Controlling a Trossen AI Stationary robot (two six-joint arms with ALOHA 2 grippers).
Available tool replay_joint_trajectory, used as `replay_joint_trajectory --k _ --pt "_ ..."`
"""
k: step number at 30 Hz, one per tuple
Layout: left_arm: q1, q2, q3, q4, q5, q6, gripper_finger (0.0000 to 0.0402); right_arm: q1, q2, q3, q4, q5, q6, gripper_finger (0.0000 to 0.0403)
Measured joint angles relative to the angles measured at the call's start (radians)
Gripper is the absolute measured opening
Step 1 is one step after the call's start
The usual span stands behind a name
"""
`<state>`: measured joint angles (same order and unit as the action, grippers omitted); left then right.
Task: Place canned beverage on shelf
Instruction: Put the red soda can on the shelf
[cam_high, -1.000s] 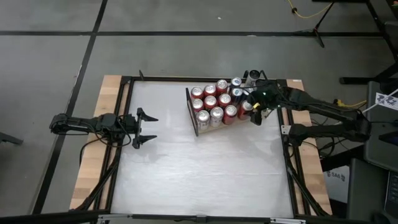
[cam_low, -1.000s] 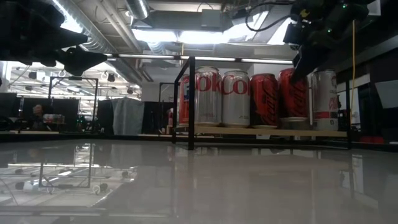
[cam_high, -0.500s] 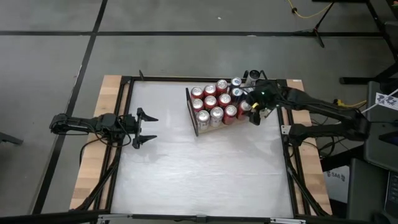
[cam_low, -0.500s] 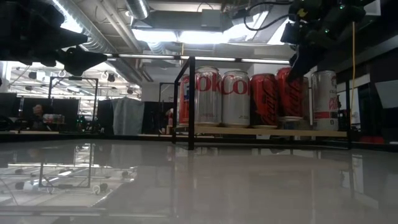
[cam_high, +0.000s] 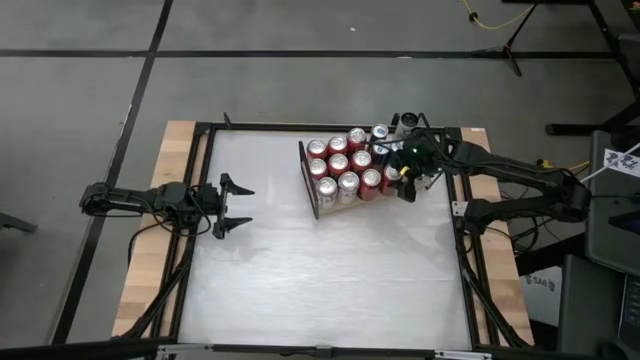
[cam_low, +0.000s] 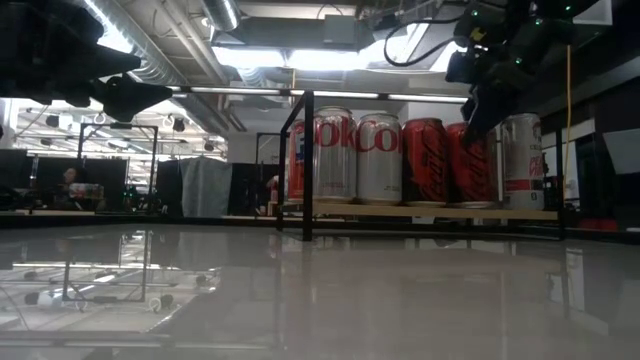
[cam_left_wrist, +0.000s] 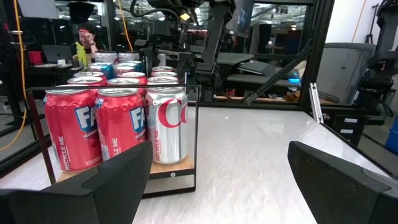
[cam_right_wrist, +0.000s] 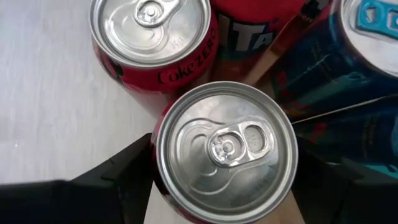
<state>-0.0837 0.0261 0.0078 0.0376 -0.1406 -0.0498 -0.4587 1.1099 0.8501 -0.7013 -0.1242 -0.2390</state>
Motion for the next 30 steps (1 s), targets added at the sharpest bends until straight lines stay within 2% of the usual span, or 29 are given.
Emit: replay_joint_trajectory --k 11,22,30 --pt "0.0 0.0 0.0 0.0 0.0 0.0 0.0368 0.0 0.0 0.0 -0.002 0.0 -0.002 0.0297" --pt "0.0 0.0 0.0 0.0 0.0 0.0 0.0368 0.0 0.0 0.0 -0.001 0.0 -0.002 0.0373" --pt "0.0 0.0 0.0 0.0 0.0 0.0 0.0368 0.0 0.0 0.0 -0.003 0.0 -0.002 0.0383"
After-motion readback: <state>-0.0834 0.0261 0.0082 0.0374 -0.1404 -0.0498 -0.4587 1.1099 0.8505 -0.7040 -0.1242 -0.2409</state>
